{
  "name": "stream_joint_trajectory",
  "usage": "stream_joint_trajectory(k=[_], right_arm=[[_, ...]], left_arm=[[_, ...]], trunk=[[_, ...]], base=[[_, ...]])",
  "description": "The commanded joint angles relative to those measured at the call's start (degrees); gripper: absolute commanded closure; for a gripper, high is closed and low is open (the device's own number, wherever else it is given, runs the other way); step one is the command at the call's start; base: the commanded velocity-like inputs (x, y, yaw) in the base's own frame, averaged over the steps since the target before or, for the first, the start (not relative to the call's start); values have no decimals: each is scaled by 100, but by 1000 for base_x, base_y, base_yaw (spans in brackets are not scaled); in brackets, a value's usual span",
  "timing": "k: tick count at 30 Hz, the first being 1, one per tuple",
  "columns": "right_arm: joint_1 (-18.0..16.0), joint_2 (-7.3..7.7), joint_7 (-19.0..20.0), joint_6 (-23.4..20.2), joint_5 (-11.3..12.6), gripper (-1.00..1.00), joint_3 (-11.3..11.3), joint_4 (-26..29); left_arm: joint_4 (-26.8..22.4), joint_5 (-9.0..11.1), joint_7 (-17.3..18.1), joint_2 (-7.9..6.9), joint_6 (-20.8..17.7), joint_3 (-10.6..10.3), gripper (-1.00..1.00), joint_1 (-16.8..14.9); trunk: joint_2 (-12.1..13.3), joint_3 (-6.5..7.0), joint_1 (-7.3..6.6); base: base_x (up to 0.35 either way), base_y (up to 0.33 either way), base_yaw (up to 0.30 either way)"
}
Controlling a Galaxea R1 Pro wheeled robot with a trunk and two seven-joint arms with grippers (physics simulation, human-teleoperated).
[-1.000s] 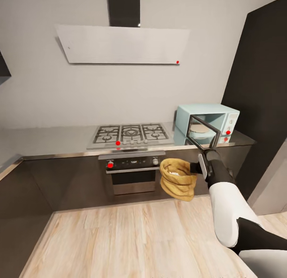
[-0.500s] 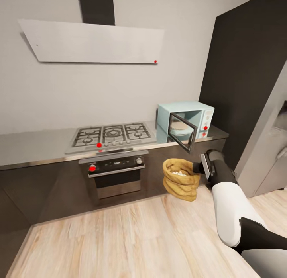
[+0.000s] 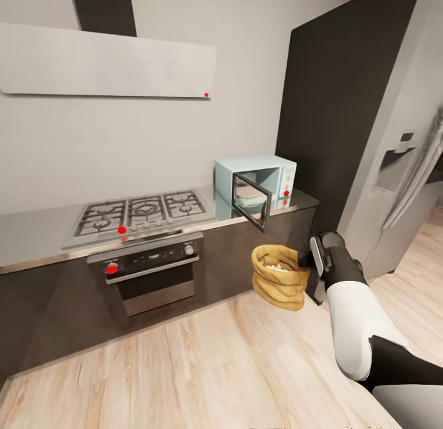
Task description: In the kitchen, take the popcorn bag from the countertop, put it into the microwave, and heat it until the popcorn is cooked so the cooked popcorn ends up inside the bag.
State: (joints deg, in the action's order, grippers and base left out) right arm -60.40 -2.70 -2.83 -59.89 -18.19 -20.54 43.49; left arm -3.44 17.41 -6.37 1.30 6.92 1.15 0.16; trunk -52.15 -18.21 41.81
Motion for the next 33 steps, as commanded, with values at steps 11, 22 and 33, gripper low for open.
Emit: stream_joint_trajectory(k=[11, 22, 33], right_arm=[[-7, -20, -4, -11, 8, 100, -20, 7], [-7, -20, 14, -11, 8, 100, -15, 10], [-7, -20, -2, -11, -13, 100, -16, 11]], left_arm=[[-8, 17, -13, 2, 11, 9, -100, 2], [-8, 17, -13, 2, 11, 10, -100, 2], [-8, 16, -13, 2, 11, 10, -100, 2]], trunk=[[-5, -7, 1], [-5, -7, 1], [-5, -7, 1]], base=[[0, 0, -277], [0, 0, -275], [0, 0, -68]])
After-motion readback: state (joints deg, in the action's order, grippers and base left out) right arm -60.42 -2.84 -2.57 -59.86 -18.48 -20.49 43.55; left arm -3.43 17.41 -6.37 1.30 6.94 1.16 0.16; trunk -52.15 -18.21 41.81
